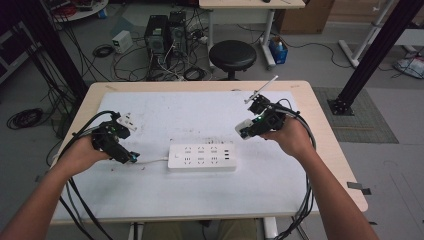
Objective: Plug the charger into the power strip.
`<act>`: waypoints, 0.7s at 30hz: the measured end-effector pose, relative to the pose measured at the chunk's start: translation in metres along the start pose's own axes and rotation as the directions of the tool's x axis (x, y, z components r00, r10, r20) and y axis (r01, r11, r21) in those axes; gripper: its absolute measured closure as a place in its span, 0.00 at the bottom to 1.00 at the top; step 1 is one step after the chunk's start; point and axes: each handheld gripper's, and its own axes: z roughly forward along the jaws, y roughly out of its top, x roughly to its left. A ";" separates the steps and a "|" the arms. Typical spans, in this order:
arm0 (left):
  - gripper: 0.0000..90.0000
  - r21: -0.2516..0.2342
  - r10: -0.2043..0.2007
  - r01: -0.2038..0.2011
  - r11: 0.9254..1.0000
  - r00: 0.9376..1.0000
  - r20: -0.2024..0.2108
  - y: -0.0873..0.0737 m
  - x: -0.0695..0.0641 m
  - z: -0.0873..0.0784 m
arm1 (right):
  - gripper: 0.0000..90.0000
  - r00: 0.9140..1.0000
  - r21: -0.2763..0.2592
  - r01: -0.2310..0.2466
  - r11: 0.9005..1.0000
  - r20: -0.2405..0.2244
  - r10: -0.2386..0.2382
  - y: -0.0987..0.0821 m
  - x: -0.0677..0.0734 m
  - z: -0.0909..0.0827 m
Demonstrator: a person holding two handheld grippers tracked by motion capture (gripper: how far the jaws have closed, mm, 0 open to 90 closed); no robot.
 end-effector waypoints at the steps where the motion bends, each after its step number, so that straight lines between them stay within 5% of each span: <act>1: 0.24 0.008 0.016 -0.016 1.000 1.000 0.000 0.000 0.001 0.000 | 0.69 1.000 0.005 0.016 1.000 -0.005 -0.016 0.002 0.001 0.002; 8: 0.24 0.006 0.024 -0.024 1.000 1.000 0.010 -0.002 0.002 0.005 | 0.69 0.985 0.065 0.173 0.983 -0.041 -0.170 0.021 0.013 0.026; 13: 0.24 -0.007 0.022 -0.022 1.000 1.000 0.006 -0.002 0.003 0.006 | 0.69 0.952 0.157 0.306 0.939 -0.061 -0.300 0.039 0.025 0.052; 17: 0.24 0.002 0.023 -0.023 1.000 1.000 0.009 -0.002 0.000 0.012 | 0.69 0.923 0.237 0.383 0.893 -0.067 -0.379 0.046 0.033 0.073; 18: 0.24 0.002 0.023 -0.023 1.000 1.000 0.009 -0.002 0.000 0.012 | 0.69 0.923 0.237 0.383 0.893 -0.067 -0.379 0.046 0.033 0.073; 21: 0.24 0.003 0.026 -0.026 1.000 1.000 0.011 -0.001 -0.002 0.016 | 0.69 0.903 0.305 0.424 0.853 -0.068 -0.425 0.049 0.040 0.093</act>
